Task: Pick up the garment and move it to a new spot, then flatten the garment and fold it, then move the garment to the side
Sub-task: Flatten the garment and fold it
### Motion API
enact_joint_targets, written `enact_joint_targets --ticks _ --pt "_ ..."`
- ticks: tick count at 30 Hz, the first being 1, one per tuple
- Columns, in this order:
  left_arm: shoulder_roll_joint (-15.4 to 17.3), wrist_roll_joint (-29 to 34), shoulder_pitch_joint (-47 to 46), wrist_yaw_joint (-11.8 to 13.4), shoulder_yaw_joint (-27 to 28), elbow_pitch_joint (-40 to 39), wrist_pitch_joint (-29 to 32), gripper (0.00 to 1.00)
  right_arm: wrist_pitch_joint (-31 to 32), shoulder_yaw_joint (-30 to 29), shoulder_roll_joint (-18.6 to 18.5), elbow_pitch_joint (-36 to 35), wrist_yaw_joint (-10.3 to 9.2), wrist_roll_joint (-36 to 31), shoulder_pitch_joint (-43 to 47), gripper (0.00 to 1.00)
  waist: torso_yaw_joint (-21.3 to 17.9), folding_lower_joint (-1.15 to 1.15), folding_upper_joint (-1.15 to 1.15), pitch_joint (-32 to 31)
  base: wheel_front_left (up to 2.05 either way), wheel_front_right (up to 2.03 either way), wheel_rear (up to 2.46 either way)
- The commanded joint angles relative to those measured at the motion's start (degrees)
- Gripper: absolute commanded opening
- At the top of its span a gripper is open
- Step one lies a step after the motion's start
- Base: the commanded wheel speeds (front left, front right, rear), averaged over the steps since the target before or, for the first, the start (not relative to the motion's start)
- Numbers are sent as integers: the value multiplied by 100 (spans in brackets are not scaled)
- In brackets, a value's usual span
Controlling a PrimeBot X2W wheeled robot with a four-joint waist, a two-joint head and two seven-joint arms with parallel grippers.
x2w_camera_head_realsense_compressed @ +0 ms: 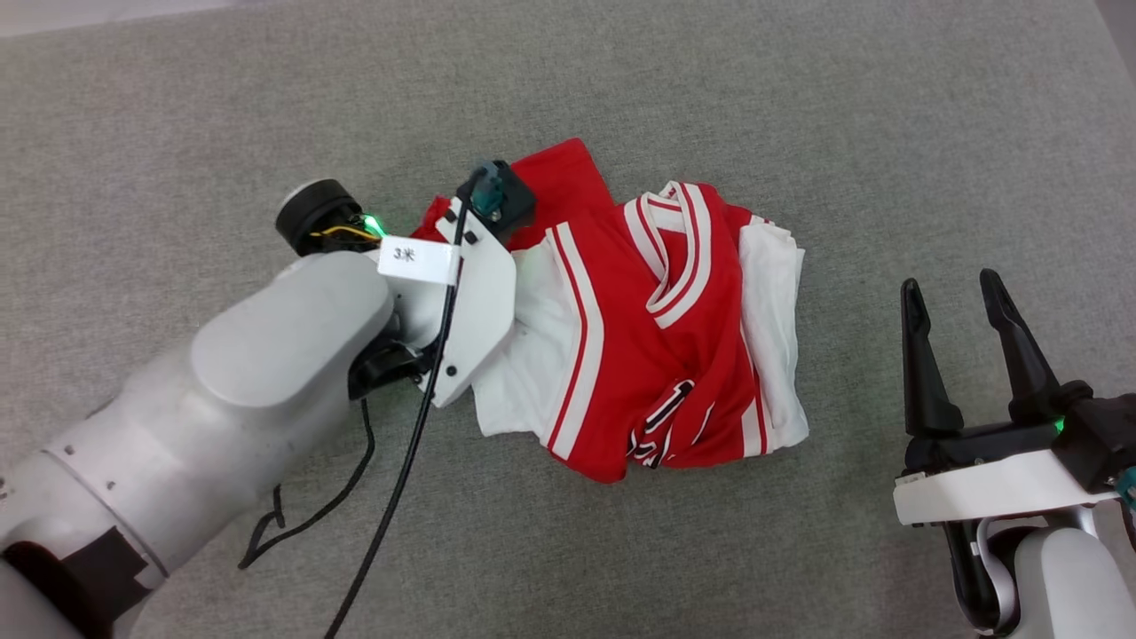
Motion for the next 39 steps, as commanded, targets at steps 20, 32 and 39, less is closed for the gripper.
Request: enact_joint_targets --ticks 20,32,39 --pt "81 -68 -372 107 177 -454 -2651 0 -14 -157 12 76 -6 -254 374 100 1134 1 0 -898 0 0 0" --pt "1640 -846 1281 1054 673 -931 -3366 0 -14 -215 11 92 -6 -309 546 100 1512 1 0 -1047 0 0 0" --pt "2098 -1614 2438 1409 902 -836 -3768 0 -14 -207 12 98 -6 -313 547 100 1573 1 0 -1039 0 0 0"
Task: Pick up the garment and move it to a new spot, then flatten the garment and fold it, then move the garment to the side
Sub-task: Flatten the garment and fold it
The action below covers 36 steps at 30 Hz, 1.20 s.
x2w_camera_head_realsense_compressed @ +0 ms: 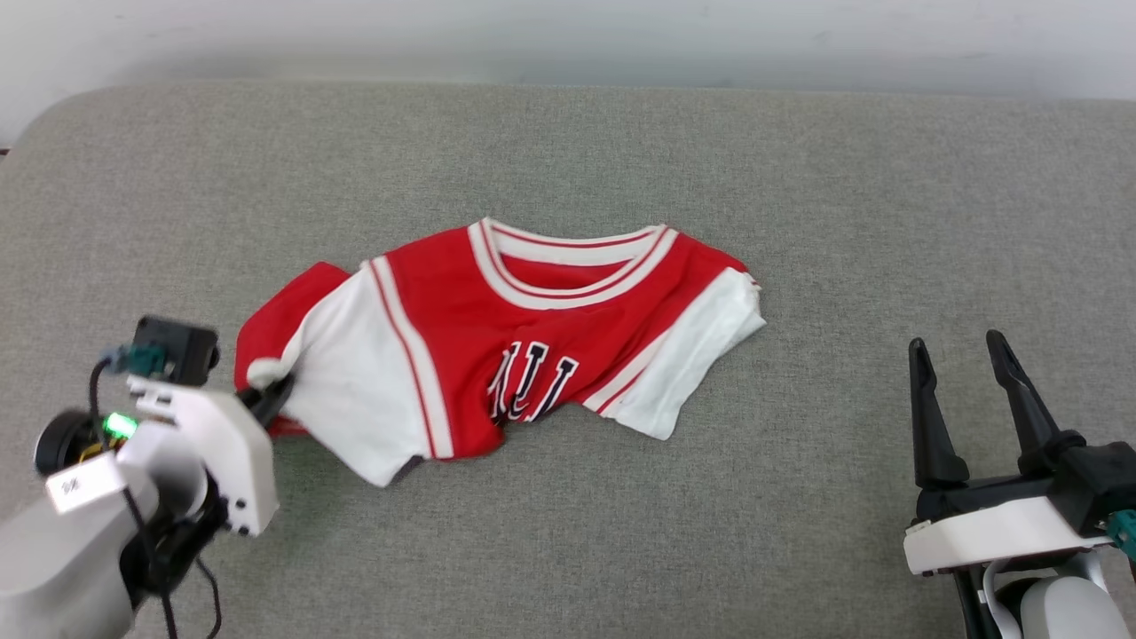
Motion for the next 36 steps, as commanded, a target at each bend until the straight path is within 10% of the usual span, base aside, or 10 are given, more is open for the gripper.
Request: enact_joint_targets --ticks 1,10,11,12,22,36 --pt "49 -73 155 27 46 71 -76 0 -14 7 10 6 -6 -12 44 100 -3 0 0 4 0 0 0" --pt "-231 -524 865 -136 -19 844 -220 0 -13 -28 11 55 -6 -76 89 100 31 0 0 -77 0 0 0" --pt "-295 -527 879 -131 -3 910 -283 85 -13 -26 11 61 -6 -86 92 100 39 0 0 -111 0 0 0" --pt "-338 -468 863 -93 12 970 -394 100 -13 -20 11 70 -6 -97 105 100 42 0 0 -148 0 0 0" --pt "-628 232 1047 757 560 685 -1388 100 -13 -42 11 111 -6 -89 427 100 138 0 0 -668 0 0 0" --pt "-1424 3081 3138 2072 3164 -1609 -1395 100 -13 -136 9 -56 -6 -23 503 100 271 0 0 -1119 0 0 0"
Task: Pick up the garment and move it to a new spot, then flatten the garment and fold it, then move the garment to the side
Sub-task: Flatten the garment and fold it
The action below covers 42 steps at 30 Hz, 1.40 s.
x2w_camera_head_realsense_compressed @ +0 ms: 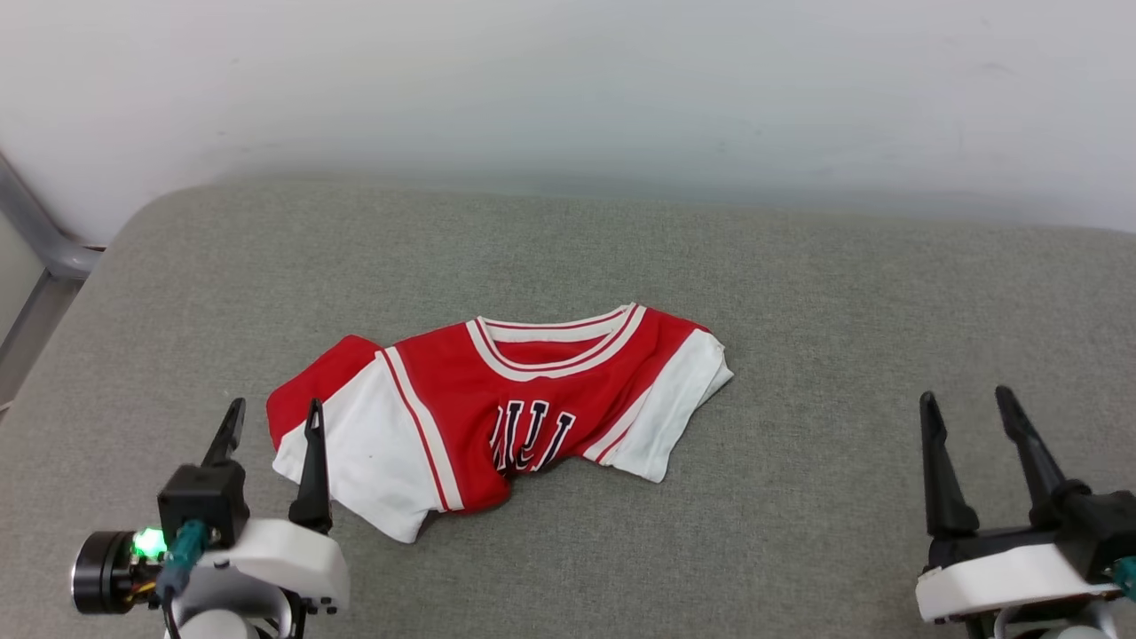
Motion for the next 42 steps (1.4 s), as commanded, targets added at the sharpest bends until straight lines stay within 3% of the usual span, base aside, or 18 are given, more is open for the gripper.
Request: enact_joint_targets --ticks 1,7,15,23,24,26,33,36,37,42 --pt "-97 238 183 47 175 -118 -15 100 -13 -28 9 -80 -6 8 -110 100 22 1 0 -32 0 0 0" --pt "-594 1121 746 -31 796 -510 -15 100 -13 24 -58 -336 -5 -296 -779 100 131 1 0 -10 0 0 0" --pt "-1224 1761 931 -516 1321 -507 -15 100 145 1172 -993 514 -6 35 -2270 100 364 1 0 212 0 0 0" --pt "-1863 2269 828 -949 1736 -463 -15 100 2319 3207 -2154 1442 -7 1282 -3890 100 691 1 0 645 0 0 0" --pt "-2095 2440 746 -1111 1865 -450 -15 100 3324 4033 -2539 1636 -7 1980 -4404 100 842 1 0 870 0 0 0" --pt "-2323 2586 645 -1268 1978 -439 -15 100 4264 4783 -2866 1761 -7 2673 -4870 100 1010 1 0 1096 0 0 0" --pt "-2743 2841 493 -1531 2177 -475 -16 100 5525 5833 -3267 1993 -7 3612 -5678 100 1335 1 0 1521 0 0 0" --pt "-2892 2917 404 -1642 2279 -480 -16 100 5784 6248 -3366 2152 -7 3788 -6017 100 1484 1 0 1708 0 0 0" --pt "-3060 2984 291 -1790 2345 -492 -16 100 5906 6861 -3392 2496 -6 3944 -6333 100 1672 1 0 1983 0 0 0" --pt "-3124 3003 191 -1840 2357 -461 -16 100 6212 7604 -3407 2842 -3 4271 -6112 100 1779 1 0 2154 0 0 0"
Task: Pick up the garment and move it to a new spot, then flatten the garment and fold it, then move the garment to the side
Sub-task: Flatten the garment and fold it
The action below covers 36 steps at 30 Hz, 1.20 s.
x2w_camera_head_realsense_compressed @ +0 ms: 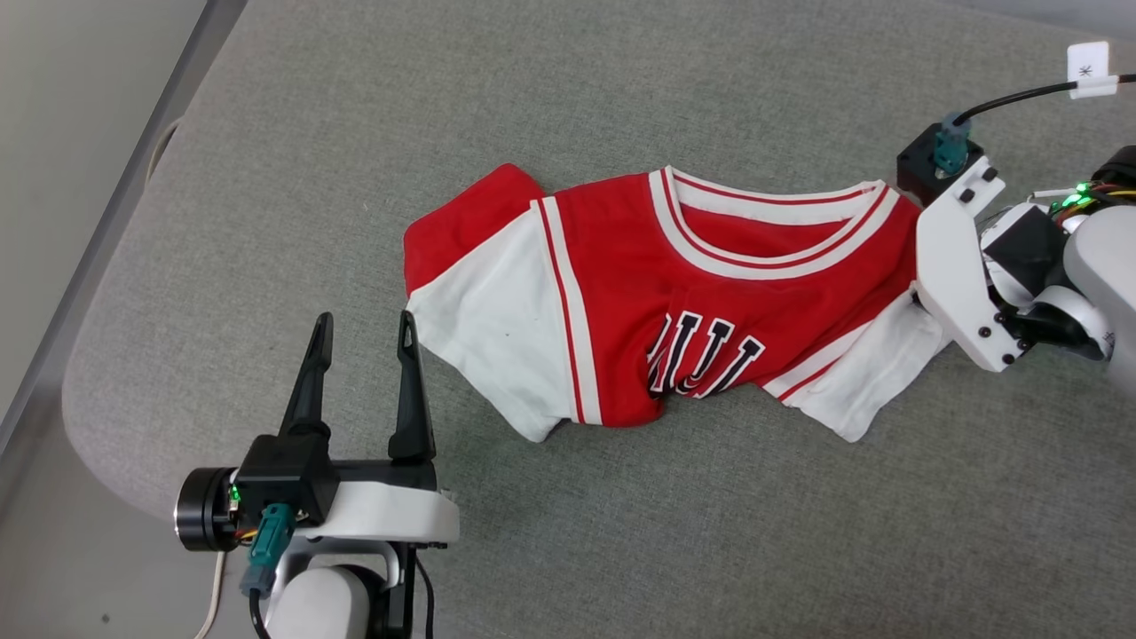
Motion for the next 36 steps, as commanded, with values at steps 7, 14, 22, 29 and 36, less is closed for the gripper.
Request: enact_joint_targets --ticks 7,14,22,29,36 --pt "-30 -19 -105 17 50 19 -15 100 -104 613 124 29 32 438 627 0 23 0 0 81 0 0 0" --pt "-29 61 43 -9 167 79 -15 100 -1507 477 250 -181 0 578 58 0 -223 0 0 -251 0 0 0" --pt "-27 264 371 -179 438 176 -15 100 -3126 402 -10 -733 -3 876 93 0 -696 0 0 -918 0 0 0" --pt "-25 352 724 -296 627 216 -15 100 -3799 276 -661 -1322 -4 1174 893 0 -1160 0 0 -1398 0 0 0" --pt "-28 395 994 -400 715 276 -15 100 -4168 -216 -1306 -1370 -4 1575 2234 0 -1497 0 0 -1695 0 0 0"
